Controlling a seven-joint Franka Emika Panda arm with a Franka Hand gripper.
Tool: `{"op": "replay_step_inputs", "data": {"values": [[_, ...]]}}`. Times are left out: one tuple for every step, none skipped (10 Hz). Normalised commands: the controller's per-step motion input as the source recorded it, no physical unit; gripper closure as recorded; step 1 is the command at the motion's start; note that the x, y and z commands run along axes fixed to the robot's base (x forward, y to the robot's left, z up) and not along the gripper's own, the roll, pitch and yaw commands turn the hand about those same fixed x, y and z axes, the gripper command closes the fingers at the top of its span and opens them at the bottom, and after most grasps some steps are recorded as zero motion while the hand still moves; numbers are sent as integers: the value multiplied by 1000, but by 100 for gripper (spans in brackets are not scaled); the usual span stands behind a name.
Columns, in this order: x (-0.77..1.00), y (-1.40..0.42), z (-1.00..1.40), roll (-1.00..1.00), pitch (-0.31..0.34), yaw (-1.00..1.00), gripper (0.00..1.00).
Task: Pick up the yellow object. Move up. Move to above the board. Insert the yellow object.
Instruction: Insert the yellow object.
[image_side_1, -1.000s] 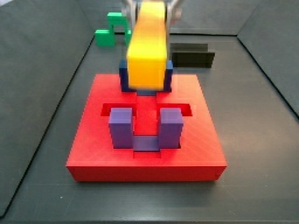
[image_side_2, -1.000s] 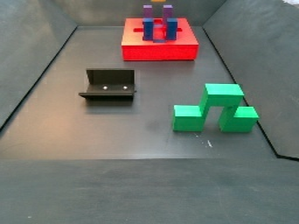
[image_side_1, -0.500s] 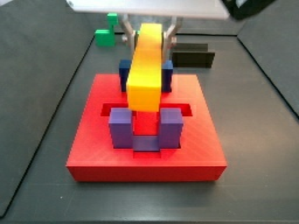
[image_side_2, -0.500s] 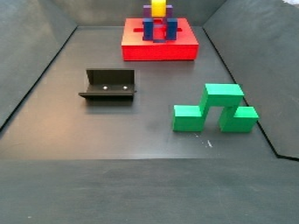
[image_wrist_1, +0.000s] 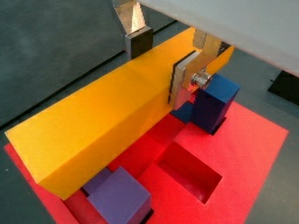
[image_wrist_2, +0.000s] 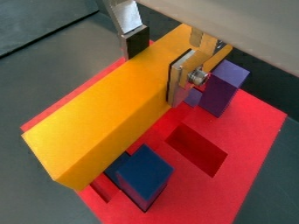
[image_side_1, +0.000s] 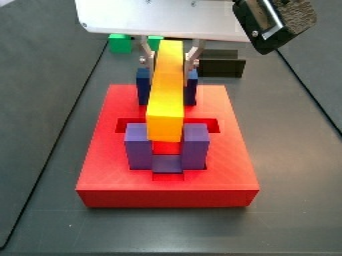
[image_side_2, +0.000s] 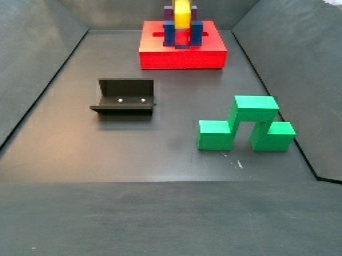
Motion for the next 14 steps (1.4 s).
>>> {"op": "replay_step_inputs", "data": {"values": [[0,-91,-77,119,0,183,100],[0,-77,-51,146,0,249,100],[0,-106,-6,131,0,234,100],[51,-54,0,73,0,100,100],[60,0,-60,67,0,69,100],[34,0,-109,74,0,57,100],[31,0,-129,89,0,57,100],[29,0,-177,121,0,106,100],[26,0,-197,126,0,140,100],[0,0,-183,101,0,86,100],[0,-14,-174,70,0,14,100],[0,-37,-186,36,-3,0,100],[46,-23,-191,13,0,0,100],[106,-29,-180,7,0,0,100]]}}
